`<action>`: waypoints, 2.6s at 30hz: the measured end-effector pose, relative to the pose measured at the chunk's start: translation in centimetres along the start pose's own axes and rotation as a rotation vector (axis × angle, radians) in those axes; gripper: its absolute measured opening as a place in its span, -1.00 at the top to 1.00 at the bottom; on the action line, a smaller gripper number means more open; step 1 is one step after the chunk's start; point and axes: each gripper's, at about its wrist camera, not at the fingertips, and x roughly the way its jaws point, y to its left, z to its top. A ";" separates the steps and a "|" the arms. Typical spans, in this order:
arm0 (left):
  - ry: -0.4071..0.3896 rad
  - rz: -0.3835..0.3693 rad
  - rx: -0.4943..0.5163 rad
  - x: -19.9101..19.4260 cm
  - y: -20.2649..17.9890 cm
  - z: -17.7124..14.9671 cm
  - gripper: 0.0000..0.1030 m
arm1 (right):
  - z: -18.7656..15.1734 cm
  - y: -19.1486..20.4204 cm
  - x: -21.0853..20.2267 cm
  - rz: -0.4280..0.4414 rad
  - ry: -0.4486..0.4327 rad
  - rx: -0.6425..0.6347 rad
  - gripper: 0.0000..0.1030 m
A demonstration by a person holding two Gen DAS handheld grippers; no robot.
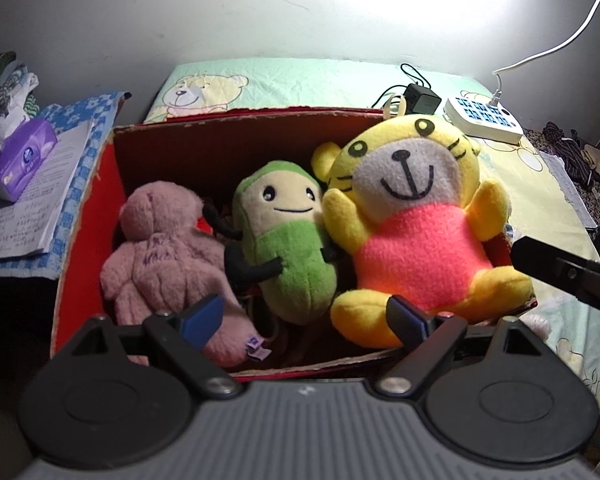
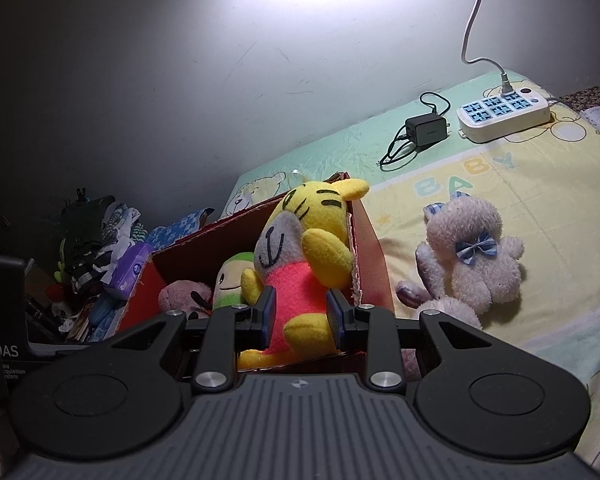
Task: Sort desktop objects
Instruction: 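Withdraw the right gripper and move it to the white plaid-eared bunny, then grasp the white plaid-eared bunny with the right gripper and lift it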
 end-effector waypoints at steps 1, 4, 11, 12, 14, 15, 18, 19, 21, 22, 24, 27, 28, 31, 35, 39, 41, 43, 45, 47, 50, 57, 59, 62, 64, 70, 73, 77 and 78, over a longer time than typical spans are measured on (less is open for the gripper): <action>-0.002 0.010 -0.005 -0.1 -0.1 0.0 -0.71 | 0.1 0.0 0.1 0.008 0.005 -0.006 0.39; -0.003 0.035 -0.022 -0.4 -0.2 0.0 -0.71 | 0.6 -0.3 0.2 0.031 0.014 -0.016 0.39; -0.006 0.083 -0.075 -0.7 -1.1 0.2 -0.71 | 1.7 -1.5 0.0 0.090 0.038 -0.045 0.39; -0.008 0.095 -0.076 -0.8 -1.4 0.3 -0.71 | 2.0 -1.9 -0.2 0.100 0.038 -0.045 0.39; -0.017 0.108 -0.082 -1.0 -2.0 0.3 -0.71 | 2.5 -2.7 -0.5 0.117 0.036 -0.040 0.39; -0.022 0.113 -0.087 -1.1 -2.3 0.4 -0.71 | 2.7 -3.1 -0.7 0.124 0.034 -0.039 0.39; -0.034 0.123 -0.095 -1.4 -3.4 0.7 -0.71 | 3.3 -4.4 -1.1 0.132 0.035 -0.037 0.39; -0.041 0.120 -0.097 -1.6 -3.8 0.7 -0.71 | 3.6 -4.9 -1.3 0.136 0.035 -0.031 0.39; -0.064 0.114 -0.098 -2.0 -4.6 0.8 -0.71 | 4.0 -5.9 -1.6 0.136 0.033 -0.019 0.39; -0.075 0.108 -0.095 -2.2 -5.0 0.9 -0.71 | 4.3 -6.5 -1.7 0.131 0.032 -0.015 0.39; -0.091 0.080 -0.083 -2.5 -6.0 1.0 -0.71 | 4.7 -7.7 -2.0 0.122 0.032 -0.004 0.39; -0.118 0.026 -0.052 -3.0 -8.1 0.8 -0.71 | 5.1 -9.7 -2.4 0.108 0.038 0.028 0.39; -0.127 0.002 -0.038 -3.2 -8.8 0.7 -0.71 | 5.2 -10.4 -2.5 0.101 0.041 0.037 0.39; -0.158 -0.076 0.015 -3.8 -11.2 0.3 -0.71 | 5.2 -12.3 -2.9 0.087 0.053 0.057 0.38; -0.168 -0.171 0.084 -3.9 -14.2 -0.4 -0.71 | 5.0 -14.7 -2.8 0.084 0.105 0.095 0.38; -0.132 -0.262 0.133 -3.2 -16.2 -1.8 -0.71 | 4.9 -16.1 -2.6 0.107 0.134 0.116 0.38; -0.108 -0.298 0.154 -2.9 -16.9 -2.6 -0.71 | 4.9 -16.7 -2.5 0.117 0.146 0.115 0.38; -0.085 -0.331 0.159 -2.6 -17.2 -3.3 -0.71 | 5.0 -17.4 -2.2 0.136 0.167 0.128 0.38; -0.055 -0.373 0.152 -1.9 -17.4 -3.8 -0.71 | 5.1 -18.0 -1.7 0.167 0.196 0.146 0.38; -0.018 -0.401 0.138 -1.0 -17.7 -4.3 -0.71 | 4.9 -18.3 -0.8 0.200 0.241 0.154 0.37; 0.018 -0.359 0.129 0.7 -18.2 -5.1 -0.71 | 4.4 -18.1 0.7 0.240 0.303 0.133 0.36; 0.064 -0.307 0.116 3.2 -18.4 -6.2 -0.71 | 3.6 -16.7 2.9 0.321 0.412 0.051 0.22; 0.067 -0.296 0.103 3.7 -18.2 -6.3 -0.71 | 3.7 -16.4 3.3 0.332 0.428 0.032 0.12; 0.072 -0.282 0.101 4.5 -18.3 -6.3 -0.71 | 3.5 -16.2 4.2 0.351 0.466 0.017 0.07; 0.067 -0.277 0.120 4.9 -18.9 -6.3 -0.71 | 3.4 -16.0 4.8 0.345 0.482 -0.001 0.05; 0.051 -0.291 0.160 5.5 -20.0 -6.3 -0.71 | 2.2 -16.8 6.7 0.306 0.561 0.003 -0.02; 0.043 -0.321 0.177 5.2 -20.4 -6.0 -0.71 | 2.3 -18.2 6.3 0.313 0.557 0.046 0.14; 0.036 -0.371 0.213 4.9 -21.4 -5.5 -0.71 | 2.4 -20.3 5.2 0.323 0.547 0.112 0.30; 0.038 -0.387 0.230 4.8 -21.8 -5.5 -0.71 | 2.4 -20.9 4.8 0.321 0.542 0.126 0.30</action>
